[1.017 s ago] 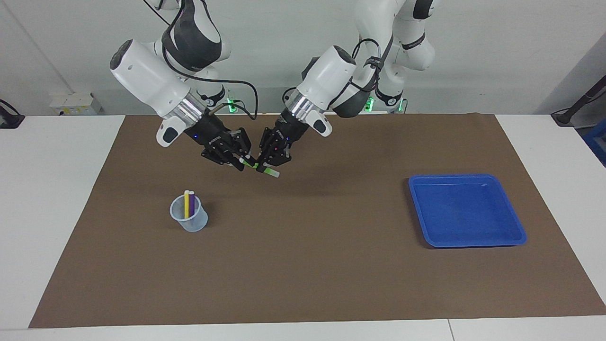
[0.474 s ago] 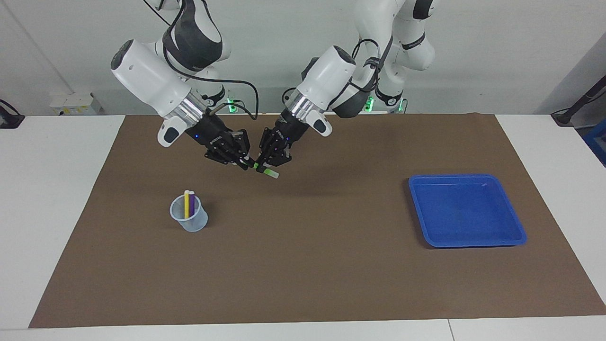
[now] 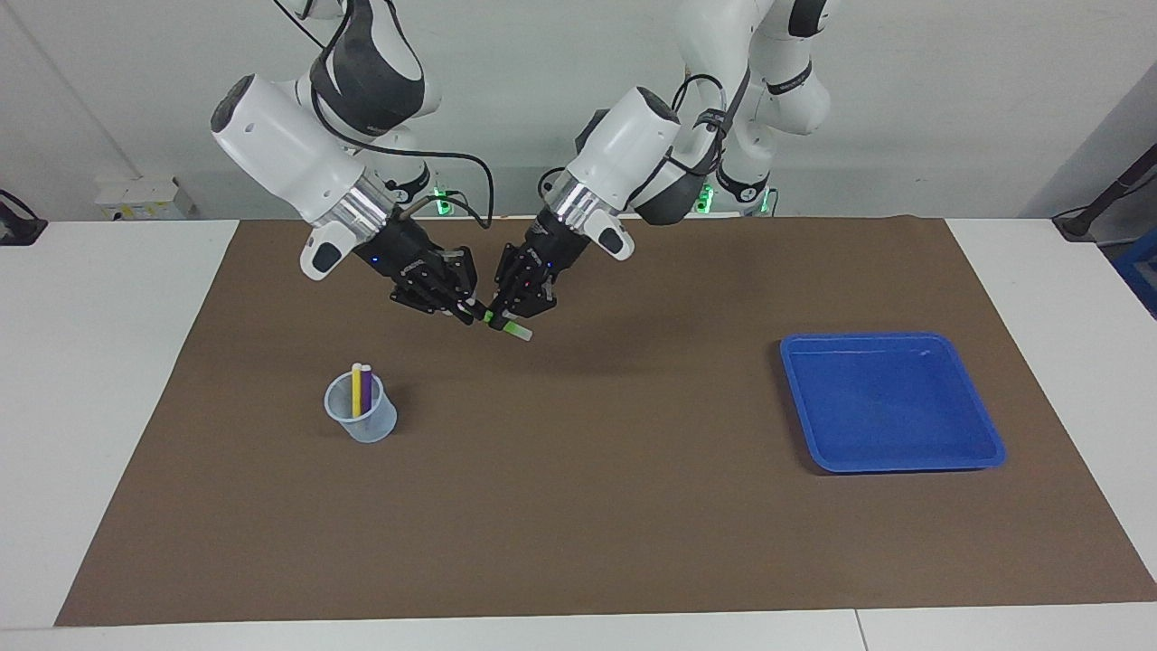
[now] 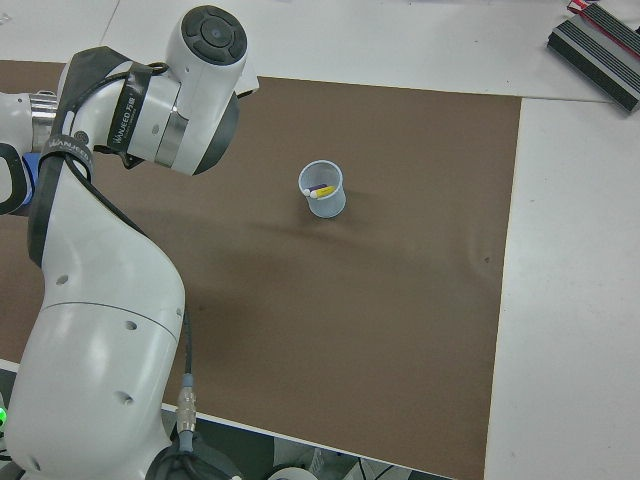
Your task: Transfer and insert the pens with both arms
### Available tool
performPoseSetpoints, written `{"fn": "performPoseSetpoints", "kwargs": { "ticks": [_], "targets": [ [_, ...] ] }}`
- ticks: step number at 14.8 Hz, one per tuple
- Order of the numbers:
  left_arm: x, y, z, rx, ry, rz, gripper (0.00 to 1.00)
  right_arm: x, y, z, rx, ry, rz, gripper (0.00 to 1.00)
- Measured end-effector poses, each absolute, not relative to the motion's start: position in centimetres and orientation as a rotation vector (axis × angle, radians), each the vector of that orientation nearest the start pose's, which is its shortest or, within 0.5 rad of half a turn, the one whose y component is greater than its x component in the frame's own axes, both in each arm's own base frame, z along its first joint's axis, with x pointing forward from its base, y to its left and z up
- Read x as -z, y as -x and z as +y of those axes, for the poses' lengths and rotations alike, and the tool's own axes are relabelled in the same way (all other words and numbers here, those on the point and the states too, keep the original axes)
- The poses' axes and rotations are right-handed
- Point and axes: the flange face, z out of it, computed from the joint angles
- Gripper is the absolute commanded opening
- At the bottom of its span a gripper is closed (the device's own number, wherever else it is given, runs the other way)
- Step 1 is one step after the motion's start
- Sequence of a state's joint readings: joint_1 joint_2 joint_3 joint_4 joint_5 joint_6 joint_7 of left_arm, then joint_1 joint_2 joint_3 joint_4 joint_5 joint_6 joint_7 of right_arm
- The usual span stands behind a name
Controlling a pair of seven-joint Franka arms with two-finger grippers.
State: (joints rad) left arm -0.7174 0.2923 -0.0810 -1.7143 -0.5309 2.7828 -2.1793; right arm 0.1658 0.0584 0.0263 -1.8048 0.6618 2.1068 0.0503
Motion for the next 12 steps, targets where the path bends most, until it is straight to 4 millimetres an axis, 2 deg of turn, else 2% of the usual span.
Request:
{"fn": "performPoseSetpoints", "kwargs": {
  "ticks": [3, 5, 8, 12],
  "targets": [
    [-51.8, -49.9, -46.7, 0.411, -1.445, 1.839, 0.5, -54.2, -59.3, 13.6, 0.224, 2.496, 0.181, 0.0],
    [-53.4, -49.8, -45.6, 0.433, -1.478, 1.86, 0.49, -54.4, -59.3, 13.5, 0.23, 2.495, 0.183, 0.0],
    [-54.7, -51.5, -41.7, 0.431, -1.527, 1.897, 0.49, -54.6, -59.4, 13.0, 0.261, 2.57, 0.139, 0.0],
    [-53.7, -54.8, -36.8, 0.369, -1.559, 1.912, 0.48, -54.5, -59.7, 11.4, 0.319, 2.73, 0.041, 0.0]
  ]
}}
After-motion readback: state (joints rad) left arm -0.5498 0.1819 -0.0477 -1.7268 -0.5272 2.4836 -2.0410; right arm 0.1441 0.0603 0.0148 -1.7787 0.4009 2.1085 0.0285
